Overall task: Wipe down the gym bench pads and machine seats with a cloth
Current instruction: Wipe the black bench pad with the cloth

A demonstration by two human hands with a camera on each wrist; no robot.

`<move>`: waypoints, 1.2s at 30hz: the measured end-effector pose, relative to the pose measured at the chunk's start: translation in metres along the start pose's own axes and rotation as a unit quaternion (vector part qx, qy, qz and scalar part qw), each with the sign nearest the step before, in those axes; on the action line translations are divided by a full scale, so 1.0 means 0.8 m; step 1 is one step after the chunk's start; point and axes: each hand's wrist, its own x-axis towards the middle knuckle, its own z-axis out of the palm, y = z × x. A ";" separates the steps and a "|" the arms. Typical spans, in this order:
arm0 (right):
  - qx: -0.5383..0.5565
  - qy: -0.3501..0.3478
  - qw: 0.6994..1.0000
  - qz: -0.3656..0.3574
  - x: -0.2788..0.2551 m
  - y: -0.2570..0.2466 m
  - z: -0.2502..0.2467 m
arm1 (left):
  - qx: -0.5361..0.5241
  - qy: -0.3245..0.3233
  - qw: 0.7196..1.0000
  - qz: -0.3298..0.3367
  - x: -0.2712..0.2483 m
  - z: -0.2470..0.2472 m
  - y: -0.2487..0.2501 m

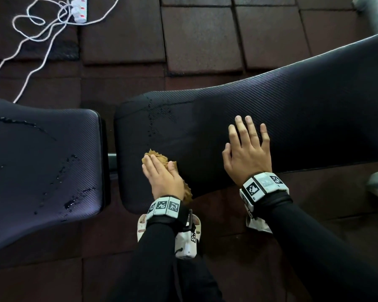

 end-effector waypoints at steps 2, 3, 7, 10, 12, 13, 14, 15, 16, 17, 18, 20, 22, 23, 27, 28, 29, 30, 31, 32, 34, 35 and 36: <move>-0.001 -0.004 1.000 0.000 0.000 0.000 0.000 | 0.010 -0.014 1.000 0.000 0.003 0.001 0.001; 0.000 -0.005 1.000 0.001 0.000 0.000 -0.001 | 0.016 -0.020 1.000 0.001 0.006 0.001 0.004; -0.002 0.005 1.000 0.003 0.001 0.000 -0.002 | 0.044 -0.043 0.998 0.017 0.046 -0.006 0.025; -0.002 0.010 1.000 0.006 0.001 -0.001 -0.003 | 0.079 -0.058 0.994 0.042 0.098 -0.012 0.059; -0.003 0.013 1.000 0.007 0.001 -0.001 -0.004 | 0.095 -0.065 0.992 0.057 0.133 -0.013 0.090; -0.003 0.014 1.000 0.006 0.001 -0.001 -0.004 | 0.106 -0.069 0.989 0.071 0.147 -0.012 0.105; -0.004 0.016 1.000 0.006 0.000 -0.002 -0.003 | 0.116 -0.073 0.986 0.094 0.157 -0.009 0.120; -0.005 0.018 1.000 0.007 0.001 -0.002 -0.003 | 0.123 -0.076 0.982 0.124 0.162 -0.004 0.132; -0.005 0.018 1.000 0.008 0.001 -0.003 -0.003 | 0.123 -0.077 0.977 0.158 0.160 0.001 0.140; -0.004 0.019 1.000 0.010 0.001 -0.003 -0.003 | 0.120 -0.076 0.971 0.193 0.151 0.004 0.145; -0.003 0.020 1.000 0.012 0.001 -0.004 -0.004 | 0.116 -0.074 0.963 0.230 0.137 0.008 0.144; -0.006 0.023 1.000 0.012 0.002 -0.004 -0.004 | 0.103 -0.077 0.945 0.301 0.098 0.012 0.128; -0.008 0.023 1.000 0.010 0.001 -0.003 -0.004 | 0.091 -0.096 0.932 0.338 0.061 0.011 0.097; -0.008 0.022 1.000 0.009 0.001 -0.003 -0.004 | 0.086 -0.108 0.929 0.344 0.048 0.008 0.079; -0.012 0.021 1.000 0.012 0.000 -0.003 -0.002 | 0.082 -0.132 0.937 0.313 0.032 -0.008 0.015; -0.012 0.021 1.000 0.013 0.000 -0.002 -0.002 | 0.082 -0.126 0.947 0.283 0.037 -0.011 0.008; -0.012 0.022 1.000 0.013 0.000 -0.002 -0.001 | 0.079 -0.117 0.958 0.251 0.046 -0.015 0.004; -0.011 0.022 1.000 0.013 0.000 -0.002 -0.001 | 0.076 -0.105 0.966 0.222 0.057 -0.018 0.005; -0.010 0.023 1.000 0.013 0.000 -0.002 -0.001 | 0.075 -0.093 0.972 0.200 0.069 -0.020 0.010; -0.010 0.024 1.000 0.013 0.000 -0.002 -0.001 | 0.078 -0.084 0.976 0.183 0.084 -0.022 0.018; -0.010 0.025 1.000 0.014 0.000 -0.002 0.000 | 0.085 -0.080 0.981 0.152 0.118 -0.022 0.041; -0.009 0.026 1.000 0.013 0.000 -0.002 0.000 | 0.085 -0.082 0.983 0.140 0.135 -0.022 0.055; -0.007 0.027 1.000 0.013 -0.001 -0.002 0.001 | 0.088 -0.086 0.983 0.133 0.152 -0.021 0.071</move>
